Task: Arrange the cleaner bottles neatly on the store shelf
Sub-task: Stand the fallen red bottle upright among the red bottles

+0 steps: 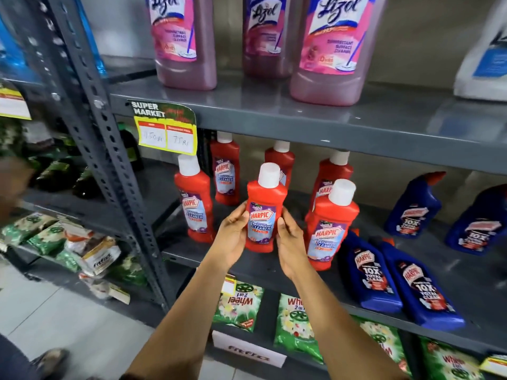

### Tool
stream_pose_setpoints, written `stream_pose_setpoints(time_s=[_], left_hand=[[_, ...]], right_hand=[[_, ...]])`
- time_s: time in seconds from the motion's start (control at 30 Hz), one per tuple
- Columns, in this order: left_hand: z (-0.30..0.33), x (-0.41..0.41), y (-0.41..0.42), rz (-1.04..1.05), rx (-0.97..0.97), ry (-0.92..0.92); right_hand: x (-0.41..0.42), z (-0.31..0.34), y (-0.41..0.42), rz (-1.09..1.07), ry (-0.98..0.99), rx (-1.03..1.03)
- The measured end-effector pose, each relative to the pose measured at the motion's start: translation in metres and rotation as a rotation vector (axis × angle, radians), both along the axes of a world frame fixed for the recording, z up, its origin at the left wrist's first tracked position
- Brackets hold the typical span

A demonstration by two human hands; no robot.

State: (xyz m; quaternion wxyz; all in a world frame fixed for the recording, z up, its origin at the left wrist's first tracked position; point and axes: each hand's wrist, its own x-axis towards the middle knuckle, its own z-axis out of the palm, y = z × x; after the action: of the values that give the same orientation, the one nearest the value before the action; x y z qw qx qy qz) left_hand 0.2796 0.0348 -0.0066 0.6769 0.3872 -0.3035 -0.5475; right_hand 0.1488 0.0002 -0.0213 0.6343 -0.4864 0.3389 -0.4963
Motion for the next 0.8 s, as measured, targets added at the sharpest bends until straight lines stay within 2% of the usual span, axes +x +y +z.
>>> stream_pose_setpoints(time_s=[0.17,0.3,0.43,0.5,0.57,0.63,0.7,0.8], left_hand=[[-0.007,0.0,-0.006,-0.003,0.025,0.012],[-0.003,-0.006,0.0,0.078,0.052,0.078],[0.013,-0.023,0.014,0.363,0.133,0.166],[0.02,-0.045,0.025,0.55,0.192,0.171],[0.021,-0.079,0.039,0.633,0.225,0.162],[0.012,-0.126,0.046,0.538,0.258,0.144],[-0.001,-0.176,0.045,0.3,0.326,0.169],[-0.005,-0.249,0.028,-0.025,0.403,0.189]], right_hand=[[0.005,-0.009,-0.005,-0.041,0.029,-0.03],[0.006,-0.001,0.001,-0.084,0.086,-0.035],[-0.011,0.025,0.029,-0.087,0.15,-0.09],[-0.03,0.038,0.053,-0.109,0.206,-0.178],[-0.051,0.042,0.074,-0.183,0.256,-0.261],[-0.081,0.04,0.086,-0.294,0.281,-0.271],[-0.116,0.041,0.085,-0.429,0.298,-0.264],[-0.183,0.041,0.067,-0.667,0.459,-0.24]])
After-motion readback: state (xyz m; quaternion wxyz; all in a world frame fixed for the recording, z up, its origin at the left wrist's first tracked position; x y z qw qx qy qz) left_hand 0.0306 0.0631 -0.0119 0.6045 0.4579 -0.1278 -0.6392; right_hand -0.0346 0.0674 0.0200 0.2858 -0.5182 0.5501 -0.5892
